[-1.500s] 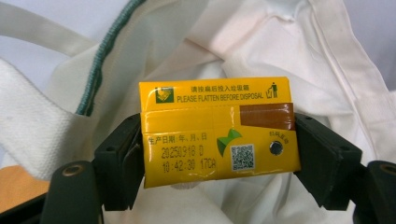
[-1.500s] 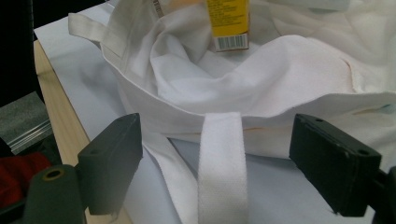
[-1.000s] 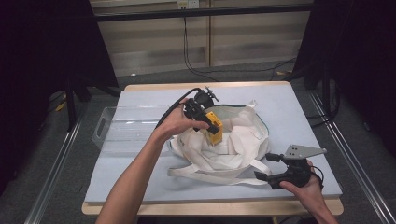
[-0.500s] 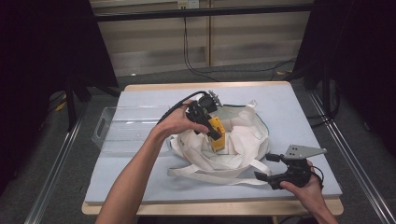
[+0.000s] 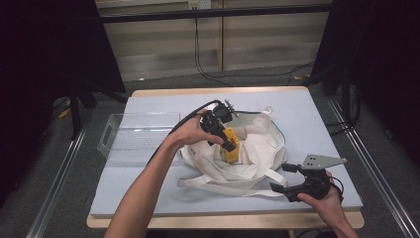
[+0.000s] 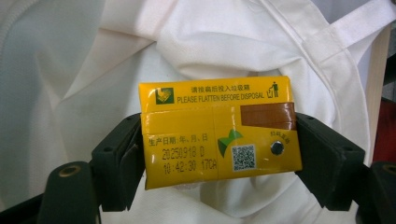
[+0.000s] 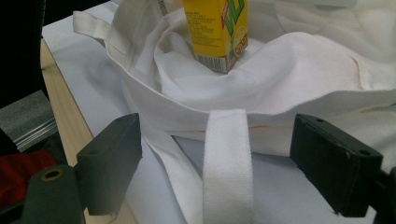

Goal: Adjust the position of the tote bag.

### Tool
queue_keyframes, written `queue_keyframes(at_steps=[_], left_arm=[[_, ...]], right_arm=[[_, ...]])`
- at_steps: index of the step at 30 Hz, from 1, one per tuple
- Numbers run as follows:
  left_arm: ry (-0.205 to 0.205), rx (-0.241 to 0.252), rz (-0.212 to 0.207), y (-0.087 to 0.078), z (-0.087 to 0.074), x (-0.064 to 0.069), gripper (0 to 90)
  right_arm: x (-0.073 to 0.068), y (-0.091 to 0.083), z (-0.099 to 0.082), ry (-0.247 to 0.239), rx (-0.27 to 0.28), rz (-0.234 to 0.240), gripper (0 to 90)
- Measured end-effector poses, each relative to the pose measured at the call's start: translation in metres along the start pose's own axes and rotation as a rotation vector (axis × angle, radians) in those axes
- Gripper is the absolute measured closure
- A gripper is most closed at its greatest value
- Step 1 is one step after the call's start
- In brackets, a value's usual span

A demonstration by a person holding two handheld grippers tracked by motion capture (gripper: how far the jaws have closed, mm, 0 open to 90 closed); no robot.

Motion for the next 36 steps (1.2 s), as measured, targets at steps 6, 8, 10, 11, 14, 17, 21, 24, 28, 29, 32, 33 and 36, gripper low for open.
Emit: queue_keyframes(at_steps=[6, 8, 10, 11, 14, 17, 21, 24, 28, 29, 32, 33, 36], left_arm=[[-0.046, 0.019, 0.015, 0.001, -0.003, -0.005, 15.9], [-0.069, 0.04, 0.016, 0.002, -0.004, -0.006, 13.5], [-0.086, 0.035, 0.028, 0.001, -0.005, -0.007, 9.8], [-0.087, 0.038, 0.021, -0.001, -0.004, -0.006, 8.5], [-0.111, 0.066, 0.032, -0.004, -0.003, -0.002, 7.3], [-0.114, 0.072, 0.052, -0.007, -0.002, 0.0, 6.4], [-0.153, 0.118, 0.058, -0.011, -0.002, 0.002, 6.7], [-0.218, 0.12, 0.058, -0.013, -0.006, 0.0, 6.8], [-0.287, 0.164, 0.067, -0.017, -0.01, -0.003, 7.8], [-0.296, 0.175, 0.067, -0.018, -0.01, -0.002, 8.9], [-0.33, 0.194, 0.087, -0.02, -0.012, 0.0, 10.7], [-0.33, 0.184, 0.086, -0.022, -0.013, 0.001, 10.7], [-0.377, 0.208, 0.094, -0.023, -0.012, 0.004, 10.7]], right_arm=[[0.0, 0.001, 0.0, -0.002, -0.002, 0.0, 16.6], [0.0, 0.001, 0.0, -0.002, -0.002, 0.0, 16.5], [0.0, 0.001, 0.0, -0.001, -0.003, 0.0, 16.5], [0.0, 0.001, 0.0, -0.002, -0.001, 0.0, 16.5], [0.0, 0.001, 0.0, -0.002, -0.004, 0.0, 16.5], [-0.001, 0.001, 0.0, -0.003, -0.003, 0.001, 16.5], [0.0, 0.0, 0.0, -0.003, 0.002, -0.001, 16.5], [0.0, 0.0, 0.0, -0.002, 0.002, -0.001, 16.5], [-0.001, 0.001, 0.0, -0.003, -0.001, -0.001, 16.5], [-0.001, 0.001, 0.0, -0.004, -0.002, -0.001, 16.5], [0.0, 0.001, 0.0, -0.006, -0.002, -0.001, 16.5], [0.0, 0.001, 0.0, -0.006, -0.001, -0.002, 16.5], [-0.001, 0.001, 0.0, -0.006, -0.002, -0.002, 16.5]])
Point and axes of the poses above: each handheld gripper's, and its own axes: y roughly forward along the jaws, z roughly out of its top, x roughly to its right, the point moved 6 cm from there along y, roughly forward along the jaws, and after that the axes turned 7 degrees about -y, right-handed, at the moved point
